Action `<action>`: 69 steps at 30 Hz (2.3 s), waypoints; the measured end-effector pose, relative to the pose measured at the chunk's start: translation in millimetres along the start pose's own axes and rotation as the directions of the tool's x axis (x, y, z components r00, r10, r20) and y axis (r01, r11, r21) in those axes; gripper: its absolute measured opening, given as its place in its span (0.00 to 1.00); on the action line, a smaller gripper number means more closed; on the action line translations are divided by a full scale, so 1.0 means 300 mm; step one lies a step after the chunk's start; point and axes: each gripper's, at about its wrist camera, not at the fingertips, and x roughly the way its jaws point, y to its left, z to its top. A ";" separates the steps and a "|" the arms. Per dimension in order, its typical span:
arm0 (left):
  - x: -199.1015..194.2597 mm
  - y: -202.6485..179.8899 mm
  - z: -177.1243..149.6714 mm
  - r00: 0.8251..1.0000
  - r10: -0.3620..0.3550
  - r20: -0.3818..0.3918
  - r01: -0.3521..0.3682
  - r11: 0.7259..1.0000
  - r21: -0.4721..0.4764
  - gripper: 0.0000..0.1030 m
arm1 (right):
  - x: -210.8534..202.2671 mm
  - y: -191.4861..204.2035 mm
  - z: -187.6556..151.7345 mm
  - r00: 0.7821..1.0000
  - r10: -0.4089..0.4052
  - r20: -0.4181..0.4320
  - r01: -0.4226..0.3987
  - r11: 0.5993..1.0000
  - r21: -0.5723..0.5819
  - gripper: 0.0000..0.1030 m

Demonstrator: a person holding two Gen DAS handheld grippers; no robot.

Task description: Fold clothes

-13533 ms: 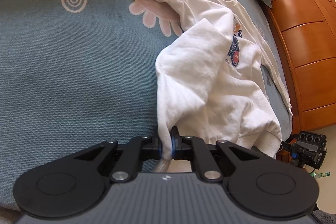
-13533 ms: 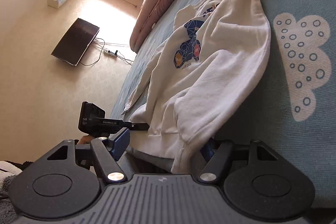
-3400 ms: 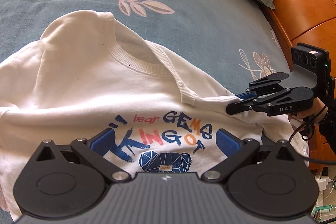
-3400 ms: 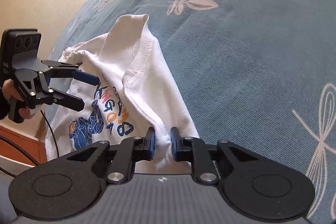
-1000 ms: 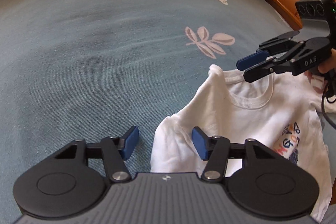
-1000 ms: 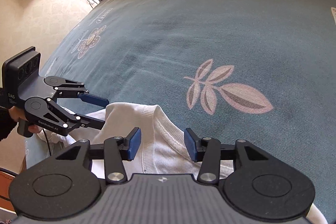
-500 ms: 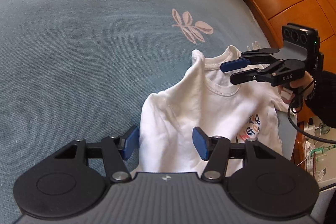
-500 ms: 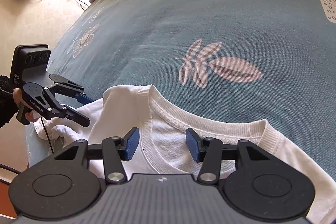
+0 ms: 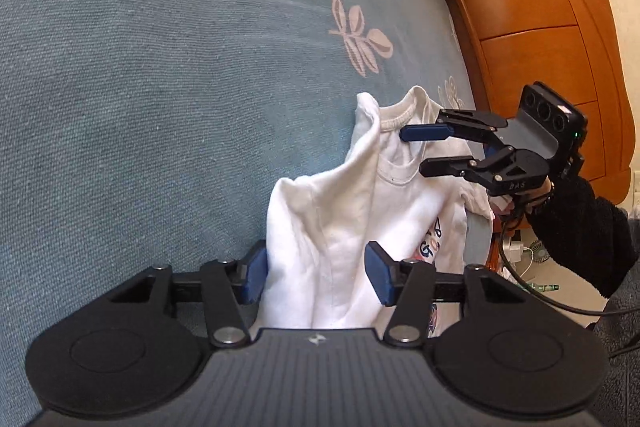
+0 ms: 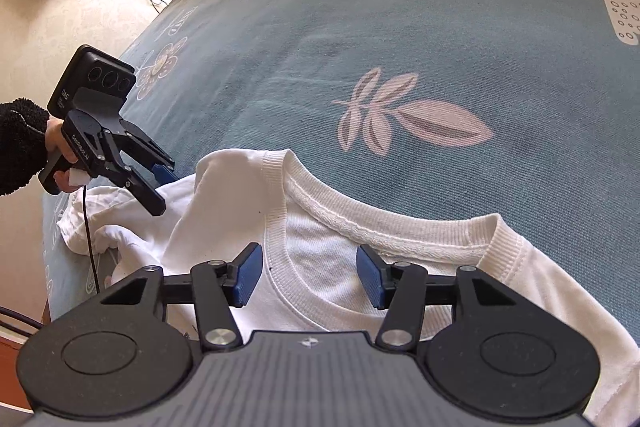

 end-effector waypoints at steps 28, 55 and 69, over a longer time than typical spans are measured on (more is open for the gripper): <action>-0.061 -0.342 0.061 0.859 0.424 0.287 -0.504 0.799 0.328 0.51 | -0.107 -0.055 0.058 0.963 -0.266 0.050 0.271 0.946 -0.178 0.56; 0.183 -0.542 -0.074 0.811 0.478 0.338 -0.583 0.710 0.395 0.36 | -0.254 0.015 -0.174 0.920 -0.377 0.110 0.382 0.924 -0.031 0.61; 0.277 -0.468 0.005 0.698 0.576 0.425 -0.704 0.660 0.262 0.40 | -0.101 -0.090 -0.122 0.837 -0.526 0.147 0.520 0.850 0.083 0.90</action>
